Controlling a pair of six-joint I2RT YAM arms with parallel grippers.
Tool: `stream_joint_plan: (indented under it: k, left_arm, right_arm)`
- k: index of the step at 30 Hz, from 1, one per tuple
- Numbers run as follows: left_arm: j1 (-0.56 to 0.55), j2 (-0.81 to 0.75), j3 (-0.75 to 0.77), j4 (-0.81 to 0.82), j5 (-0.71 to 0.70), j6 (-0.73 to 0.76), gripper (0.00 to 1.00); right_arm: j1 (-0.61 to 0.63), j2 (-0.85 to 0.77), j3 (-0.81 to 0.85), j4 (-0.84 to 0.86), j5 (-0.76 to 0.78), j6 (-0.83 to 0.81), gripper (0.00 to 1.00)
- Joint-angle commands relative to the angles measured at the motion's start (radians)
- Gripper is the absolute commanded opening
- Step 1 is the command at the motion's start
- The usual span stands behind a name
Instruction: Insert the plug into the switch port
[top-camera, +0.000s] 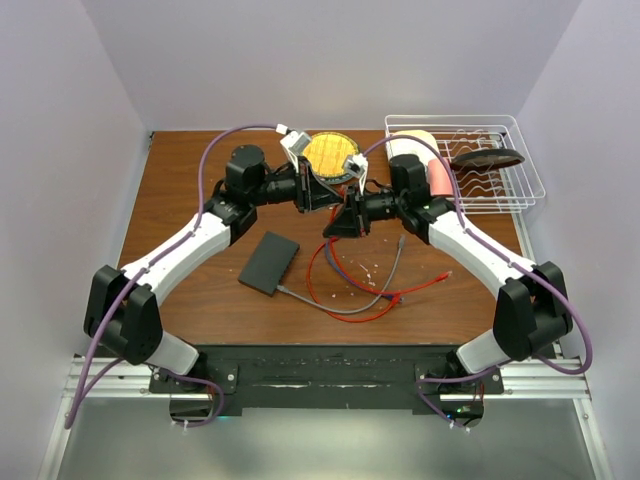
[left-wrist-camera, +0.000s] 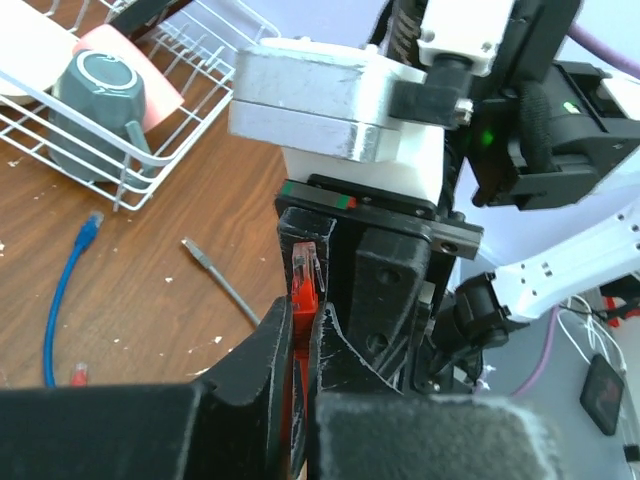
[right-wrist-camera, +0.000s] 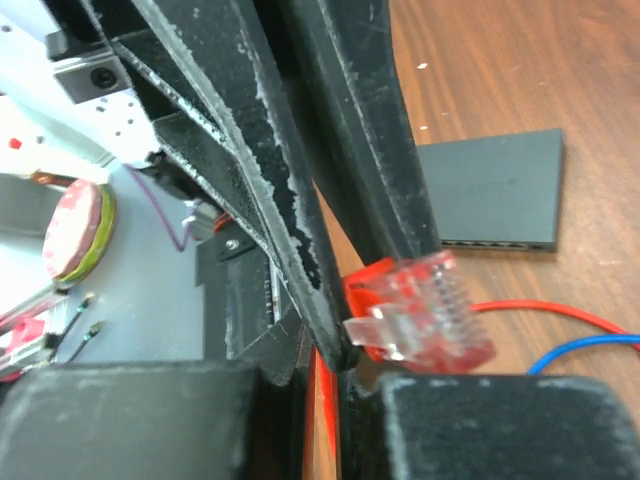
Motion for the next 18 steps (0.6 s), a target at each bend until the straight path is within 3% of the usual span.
stream_joint_plan:
  k: [1, 2, 4, 7, 11, 18]
  left_arm:
    - [0.000, -0.037, 0.005, 0.028, -0.139, -0.025, 0.00]
    - [-0.002, -0.071, -0.004, 0.005, -0.190, -0.045, 0.00]
    - [-0.002, -0.113, -0.040, -0.024, -0.364, -0.081, 0.00]
    - [-0.014, -0.200, -0.089, -0.090, -0.607, -0.174, 0.00]
    - [-0.064, -0.283, -0.122, -0.160, -0.809, -0.257, 0.00]
    - [-0.088, -0.277, -0.129, -0.203, -0.873, -0.323, 0.00]
  right_arm:
    - [0.009, -0.049, 0.002, -0.014, 0.089, 0.015, 0.36]
    - [0.009, -0.052, 0.005, -0.023, 0.176, 0.022, 0.53]
    - [0.009, -0.056, 0.005, -0.008, 0.195, 0.055, 0.74]
    - [0.012, -0.083, -0.014, 0.067, 0.290, 0.136, 0.91]
    - [0.028, -0.154, -0.065, 0.176, 0.442, 0.219, 0.95]
    - [0.146, -0.134, 0.019, 0.172, 0.604, 0.204, 0.92]
